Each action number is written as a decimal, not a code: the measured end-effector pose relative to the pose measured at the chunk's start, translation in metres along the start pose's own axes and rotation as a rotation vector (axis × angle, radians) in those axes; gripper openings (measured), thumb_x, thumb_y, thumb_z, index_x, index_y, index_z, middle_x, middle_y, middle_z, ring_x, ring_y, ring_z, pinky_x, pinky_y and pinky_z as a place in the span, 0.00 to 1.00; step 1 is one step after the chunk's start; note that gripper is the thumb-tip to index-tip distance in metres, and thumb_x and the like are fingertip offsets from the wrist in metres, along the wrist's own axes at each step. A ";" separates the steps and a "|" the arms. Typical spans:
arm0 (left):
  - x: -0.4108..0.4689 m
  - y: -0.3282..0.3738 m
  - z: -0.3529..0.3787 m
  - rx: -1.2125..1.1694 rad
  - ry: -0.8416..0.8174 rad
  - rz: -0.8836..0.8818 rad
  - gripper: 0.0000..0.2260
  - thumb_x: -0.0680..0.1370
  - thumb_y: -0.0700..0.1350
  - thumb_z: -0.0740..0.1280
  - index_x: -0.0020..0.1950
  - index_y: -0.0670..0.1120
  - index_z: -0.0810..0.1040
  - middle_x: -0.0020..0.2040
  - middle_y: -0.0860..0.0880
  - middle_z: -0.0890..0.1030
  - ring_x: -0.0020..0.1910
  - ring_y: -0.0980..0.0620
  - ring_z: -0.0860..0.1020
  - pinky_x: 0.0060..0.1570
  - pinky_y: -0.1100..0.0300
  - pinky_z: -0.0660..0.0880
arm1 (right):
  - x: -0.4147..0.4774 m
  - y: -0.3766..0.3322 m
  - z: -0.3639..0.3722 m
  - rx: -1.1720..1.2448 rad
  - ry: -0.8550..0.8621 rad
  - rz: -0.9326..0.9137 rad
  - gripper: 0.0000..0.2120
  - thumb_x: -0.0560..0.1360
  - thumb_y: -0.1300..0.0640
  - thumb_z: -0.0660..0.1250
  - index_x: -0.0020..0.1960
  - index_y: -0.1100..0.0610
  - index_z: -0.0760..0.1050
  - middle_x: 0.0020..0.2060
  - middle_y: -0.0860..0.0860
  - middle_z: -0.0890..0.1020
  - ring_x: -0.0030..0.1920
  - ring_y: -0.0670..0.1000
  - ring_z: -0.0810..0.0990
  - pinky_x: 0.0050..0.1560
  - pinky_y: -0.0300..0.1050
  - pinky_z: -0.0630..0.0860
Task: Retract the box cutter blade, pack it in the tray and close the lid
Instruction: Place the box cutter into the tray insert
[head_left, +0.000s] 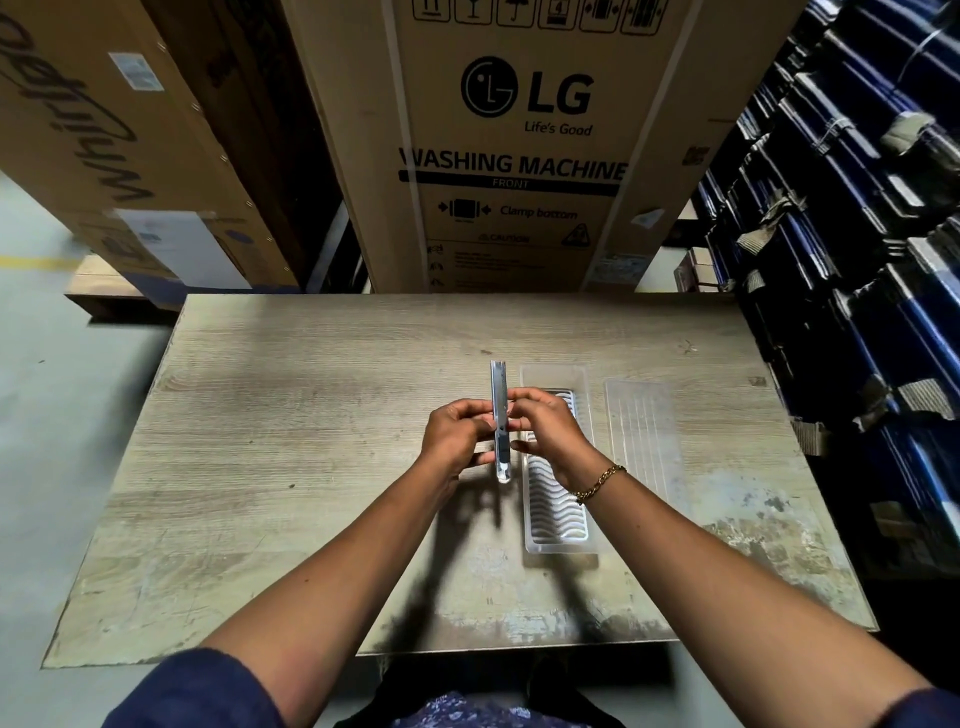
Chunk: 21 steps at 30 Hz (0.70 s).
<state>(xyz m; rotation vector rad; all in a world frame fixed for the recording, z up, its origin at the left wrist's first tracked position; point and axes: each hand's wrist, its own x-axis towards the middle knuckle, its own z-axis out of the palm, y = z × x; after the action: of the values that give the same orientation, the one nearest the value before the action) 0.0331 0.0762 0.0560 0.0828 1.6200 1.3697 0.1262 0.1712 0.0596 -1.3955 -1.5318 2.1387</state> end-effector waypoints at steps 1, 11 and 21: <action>0.000 -0.002 0.004 0.010 -0.006 -0.008 0.07 0.78 0.33 0.66 0.51 0.43 0.81 0.45 0.45 0.85 0.35 0.56 0.84 0.29 0.61 0.79 | -0.001 0.002 -0.004 0.005 0.009 0.010 0.11 0.77 0.64 0.60 0.53 0.54 0.79 0.44 0.52 0.83 0.39 0.46 0.82 0.38 0.42 0.78; 0.007 -0.030 0.055 0.106 -0.094 -0.102 0.05 0.79 0.38 0.66 0.51 0.47 0.78 0.44 0.47 0.82 0.40 0.53 0.81 0.32 0.60 0.77 | -0.012 0.028 -0.049 0.009 0.142 0.082 0.13 0.78 0.62 0.58 0.54 0.53 0.81 0.46 0.52 0.84 0.42 0.49 0.82 0.31 0.39 0.72; 0.011 -0.051 0.077 0.213 -0.133 -0.077 0.08 0.79 0.45 0.64 0.44 0.51 0.82 0.58 0.39 0.83 0.57 0.40 0.83 0.41 0.52 0.75 | -0.007 0.050 -0.066 -0.071 0.204 0.146 0.10 0.79 0.58 0.60 0.49 0.50 0.80 0.46 0.52 0.84 0.50 0.58 0.85 0.35 0.42 0.75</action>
<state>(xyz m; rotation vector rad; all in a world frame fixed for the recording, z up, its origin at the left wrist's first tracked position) 0.1058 0.1195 0.0179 0.2306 1.6347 1.1071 0.1979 0.1872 0.0206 -1.7395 -1.4831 1.9619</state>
